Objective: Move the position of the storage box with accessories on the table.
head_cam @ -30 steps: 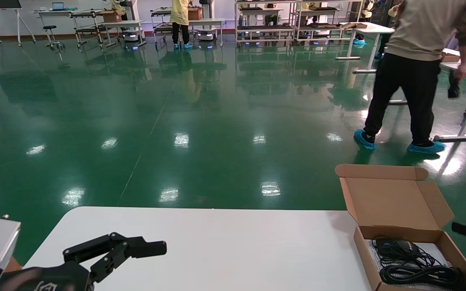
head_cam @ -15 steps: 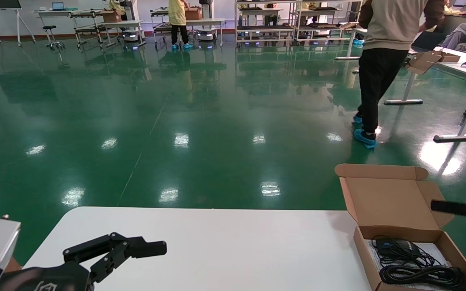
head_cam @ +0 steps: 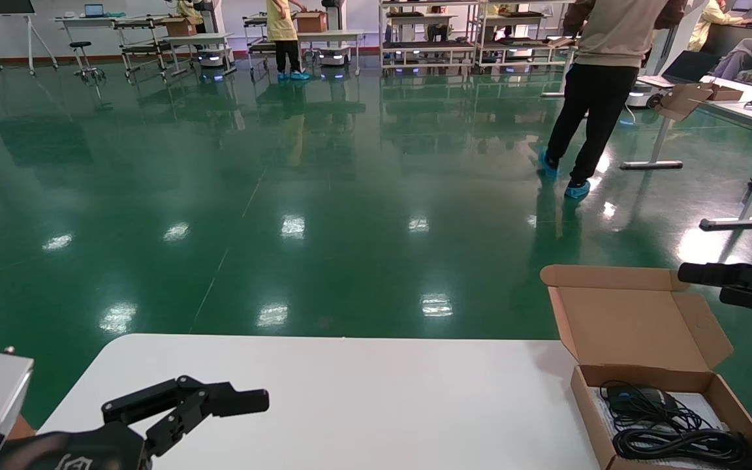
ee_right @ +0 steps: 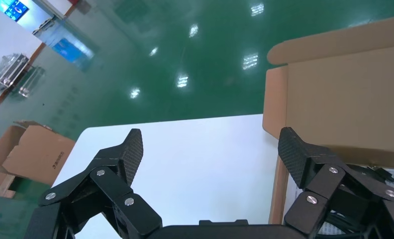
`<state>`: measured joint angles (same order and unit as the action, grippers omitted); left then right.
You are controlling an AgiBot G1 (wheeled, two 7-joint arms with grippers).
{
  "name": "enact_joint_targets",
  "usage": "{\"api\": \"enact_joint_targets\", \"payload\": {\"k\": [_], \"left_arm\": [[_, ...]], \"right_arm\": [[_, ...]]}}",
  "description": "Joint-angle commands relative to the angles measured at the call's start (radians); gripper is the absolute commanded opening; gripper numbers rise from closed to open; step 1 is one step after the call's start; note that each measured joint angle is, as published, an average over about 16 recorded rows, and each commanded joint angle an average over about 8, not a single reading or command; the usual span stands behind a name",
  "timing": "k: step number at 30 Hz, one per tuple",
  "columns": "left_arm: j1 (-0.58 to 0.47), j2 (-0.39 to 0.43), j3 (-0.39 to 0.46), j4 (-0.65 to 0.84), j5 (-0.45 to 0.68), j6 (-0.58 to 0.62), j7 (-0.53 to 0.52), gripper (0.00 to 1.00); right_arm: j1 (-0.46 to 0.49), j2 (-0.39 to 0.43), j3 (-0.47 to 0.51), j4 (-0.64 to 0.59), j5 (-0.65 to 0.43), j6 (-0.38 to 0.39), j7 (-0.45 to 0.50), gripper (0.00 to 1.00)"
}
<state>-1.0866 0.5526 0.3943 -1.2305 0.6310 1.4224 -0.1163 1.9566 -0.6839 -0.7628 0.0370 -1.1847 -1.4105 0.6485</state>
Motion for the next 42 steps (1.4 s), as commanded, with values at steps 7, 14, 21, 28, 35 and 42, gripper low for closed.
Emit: {"api": "enact_joint_targets", "payload": {"k": [7, 14, 21, 28, 35, 42], "left_arm": [[0.000, 0.000, 0.000, 0.000, 0.000, 0.000, 0.000, 1.00], [0.000, 0.000, 0.000, 0.000, 0.000, 0.000, 0.000, 1.00], [0.000, 0.000, 0.000, 0.000, 0.000, 0.000, 0.000, 1.00], [0.000, 0.000, 0.000, 0.000, 0.000, 0.000, 0.000, 1.00], [0.000, 0.000, 0.000, 0.000, 0.000, 0.000, 0.000, 1.00], [0.000, 0.000, 0.000, 0.000, 0.000, 0.000, 0.000, 1.00]], "right_arm": [[-0.004, 0.001, 0.006, 0.005, 0.007, -0.007, 0.001, 1.00], [-0.071, 0.006, 0.042, 0.099, 0.041, -0.012, -0.034, 1.00], [-0.174, 0.015, 0.098, 0.244, 0.094, -0.022, -0.089, 1.00], [-0.277, 0.023, 0.154, 0.391, 0.146, -0.031, -0.143, 1.00], [-0.380, 0.032, 0.210, 0.536, 0.198, -0.040, -0.197, 1.00], [-0.483, 0.040, 0.266, 0.682, 0.251, -0.049, -0.251, 1.00]]}}
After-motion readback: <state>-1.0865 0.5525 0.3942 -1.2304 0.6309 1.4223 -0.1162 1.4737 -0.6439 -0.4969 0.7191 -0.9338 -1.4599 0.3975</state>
